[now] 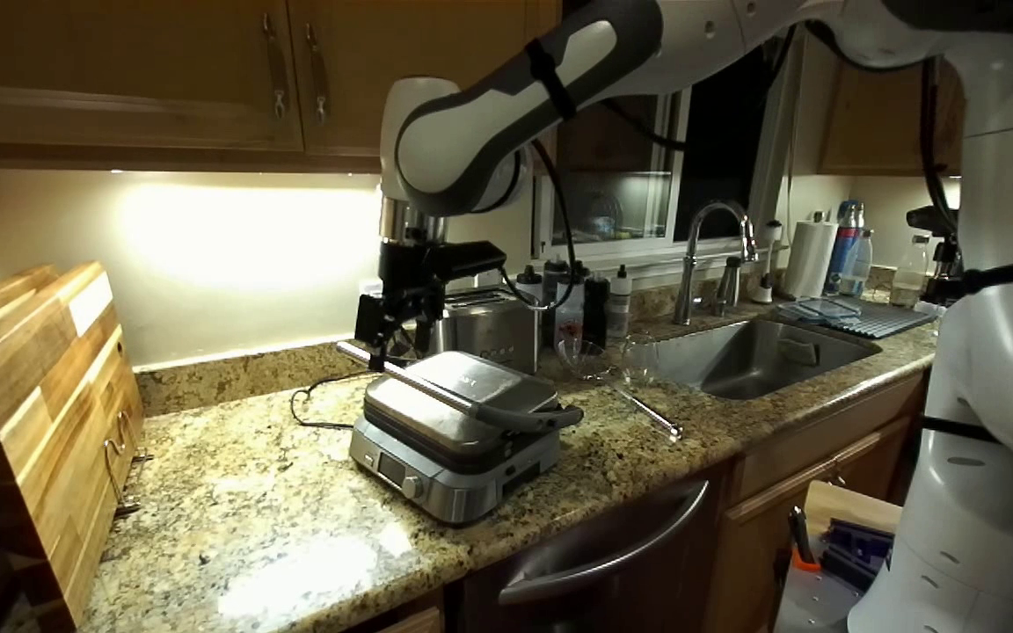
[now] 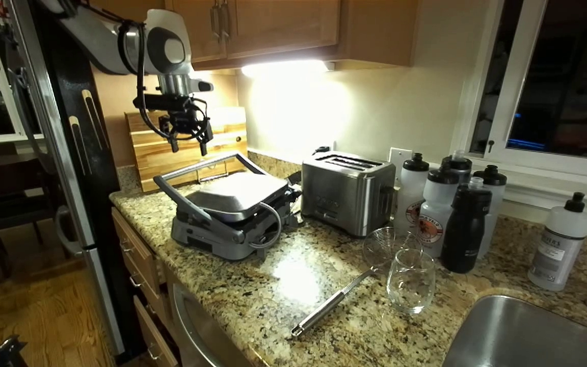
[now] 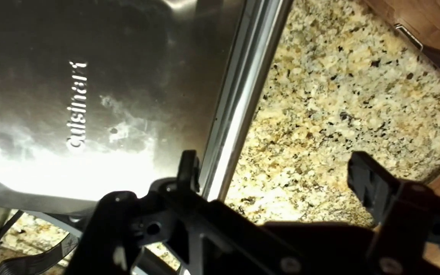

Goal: Open the sandwich maker

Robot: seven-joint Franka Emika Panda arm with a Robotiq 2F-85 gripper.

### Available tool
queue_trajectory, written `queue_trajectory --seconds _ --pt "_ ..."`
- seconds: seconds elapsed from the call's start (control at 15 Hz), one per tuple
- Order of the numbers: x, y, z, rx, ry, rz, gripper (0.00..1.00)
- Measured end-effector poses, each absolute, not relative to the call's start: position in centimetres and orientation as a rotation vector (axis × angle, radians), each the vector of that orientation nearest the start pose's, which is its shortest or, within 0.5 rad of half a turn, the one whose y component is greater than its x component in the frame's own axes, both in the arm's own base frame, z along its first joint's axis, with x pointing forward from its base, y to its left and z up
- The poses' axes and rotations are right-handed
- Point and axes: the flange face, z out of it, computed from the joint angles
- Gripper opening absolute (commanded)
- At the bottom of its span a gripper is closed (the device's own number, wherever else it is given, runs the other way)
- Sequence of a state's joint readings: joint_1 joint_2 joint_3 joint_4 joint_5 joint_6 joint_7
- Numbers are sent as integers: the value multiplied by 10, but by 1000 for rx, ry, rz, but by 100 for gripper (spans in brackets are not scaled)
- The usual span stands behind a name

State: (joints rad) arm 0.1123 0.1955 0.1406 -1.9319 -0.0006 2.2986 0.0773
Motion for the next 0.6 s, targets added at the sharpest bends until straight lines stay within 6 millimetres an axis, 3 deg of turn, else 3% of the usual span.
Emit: queue_trajectory --seconds 0.4,0.47,0.53,0.6 --pt "618 161 367 -3075 -261 -190 100" --pt "620 160 365 -3075 -260 -189 91" --pt "621 161 364 -3076 -259 -187 74" --pt "622 161 363 -3075 -258 -186 67"
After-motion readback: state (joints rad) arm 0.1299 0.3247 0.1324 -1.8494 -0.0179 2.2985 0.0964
